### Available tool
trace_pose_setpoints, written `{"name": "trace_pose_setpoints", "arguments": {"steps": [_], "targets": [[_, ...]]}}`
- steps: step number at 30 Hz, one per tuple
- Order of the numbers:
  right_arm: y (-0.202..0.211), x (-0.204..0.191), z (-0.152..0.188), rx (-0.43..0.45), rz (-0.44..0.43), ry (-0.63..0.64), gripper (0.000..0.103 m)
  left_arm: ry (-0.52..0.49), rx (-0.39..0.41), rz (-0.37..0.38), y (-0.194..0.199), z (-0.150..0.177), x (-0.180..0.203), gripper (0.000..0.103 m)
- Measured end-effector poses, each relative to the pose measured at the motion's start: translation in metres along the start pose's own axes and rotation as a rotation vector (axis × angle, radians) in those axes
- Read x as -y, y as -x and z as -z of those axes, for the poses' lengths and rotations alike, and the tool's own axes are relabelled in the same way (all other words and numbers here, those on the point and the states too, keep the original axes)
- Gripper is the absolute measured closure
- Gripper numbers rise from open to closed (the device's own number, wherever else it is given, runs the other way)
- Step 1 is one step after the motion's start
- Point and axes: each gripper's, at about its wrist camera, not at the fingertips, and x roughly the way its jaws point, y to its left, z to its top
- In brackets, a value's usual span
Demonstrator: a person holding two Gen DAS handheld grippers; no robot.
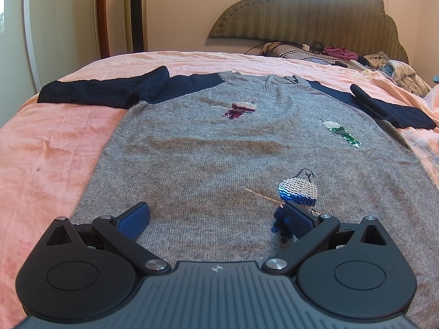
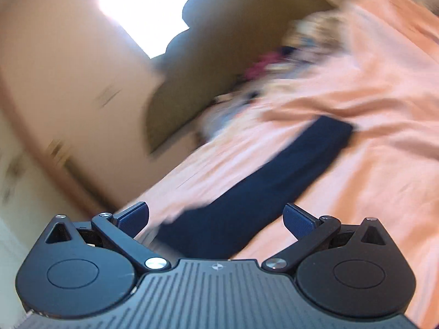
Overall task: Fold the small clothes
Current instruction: 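Grasp a navy sleeve cuff with the right gripper and fold it across the grey body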
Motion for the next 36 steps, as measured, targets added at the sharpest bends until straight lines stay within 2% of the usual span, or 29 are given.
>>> {"name": "trace_pose_setpoints", "arguments": {"steps": [1, 2, 3, 4, 5, 6, 10, 11, 12, 13, 17, 20, 23, 26, 28, 29, 30, 32, 36], "targets": [[-0.018, 0.023, -0.017, -0.007, 0.013, -0.093, 0.002, 0.000, 0.000, 0.000, 0.000, 0.000, 0.000, 0.000], [-0.032, 0.040, -0.029, -0.008, 0.033, -0.157, 0.008, 0.000, 0.000, 0.000, 0.000, 0.000, 0.000, 0.000], [-0.044, 0.053, -0.036, -0.013, 0.065, -0.197, 0.012, 0.001, 0.000, 0.001, -0.001, 0.000, 0.001, 0.000], [-0.058, 0.065, -0.039, -0.026, 0.100, -0.215, 0.012, 0.001, 0.000, 0.001, -0.001, 0.000, 0.001, 0.000], [-0.069, 0.072, -0.038, -0.022, 0.122, -0.211, 0.015, 0.000, 0.000, 0.001, -0.001, 0.000, 0.001, 0.000], [-0.074, 0.076, -0.038, 0.005, 0.120, -0.196, 0.023, 0.001, 0.000, 0.001, -0.001, 0.000, 0.001, 0.000], [-0.102, 0.071, -0.032, 0.032, 0.137, -0.104, 0.026, 0.001, 0.000, 0.002, -0.001, -0.001, 0.001, 0.000], [-0.110, 0.069, -0.036, 0.025, 0.159, -0.051, 0.042, 0.001, 0.000, 0.002, -0.001, -0.001, 0.001, 0.000], [-0.117, 0.067, -0.037, 0.008, 0.204, -0.016, 0.079, 0.001, 0.000, 0.002, -0.001, -0.001, 0.001, 0.000], [-0.122, 0.067, -0.039, 0.000, 0.232, -0.017, 0.089, 0.001, 0.000, 0.003, -0.001, -0.002, 0.003, 0.000], [-0.102, 0.039, -0.032, 0.049, 0.123, -0.004, 0.089, 0.007, 0.003, 0.010, -0.003, -0.002, 0.003, 0.000], [-0.078, -0.021, -0.008, 0.041, -0.026, 0.083, 0.089, 0.014, 0.006, 0.017, -0.002, -0.002, 0.002, 0.000], [-0.069, -0.099, 0.040, -0.071, -0.238, 0.161, 0.089, 0.019, 0.008, 0.021, -0.002, -0.002, 0.000, 0.000], [-0.082, -0.161, 0.100, -0.221, -0.368, 0.226, 0.087, 0.021, 0.009, 0.024, -0.002, -0.002, -0.001, 0.000], [-0.095, -0.183, 0.139, -0.315, -0.377, 0.227, 0.076, 0.025, 0.011, 0.030, -0.002, -0.002, -0.002, 0.000], [-0.101, -0.189, 0.155, -0.374, -0.364, 0.213, 0.049, 0.033, 0.015, 0.034, -0.002, -0.002, -0.004, 0.000], [-0.102, -0.189, 0.166, -0.406, -0.354, 0.193, 0.031, 0.041, 0.018, 0.038, -0.001, -0.001, -0.005, 0.000], [-0.083, -0.183, 0.178, -0.397, -0.366, 0.168, 0.035, 0.065, 0.028, 0.058, 0.000, -0.001, -0.010, 0.000], [-0.017, -0.150, 0.182, -0.368, -0.378, 0.206, 0.034, 0.157, 0.063, 0.123, 0.007, -0.002, -0.026, 0.000]]}}
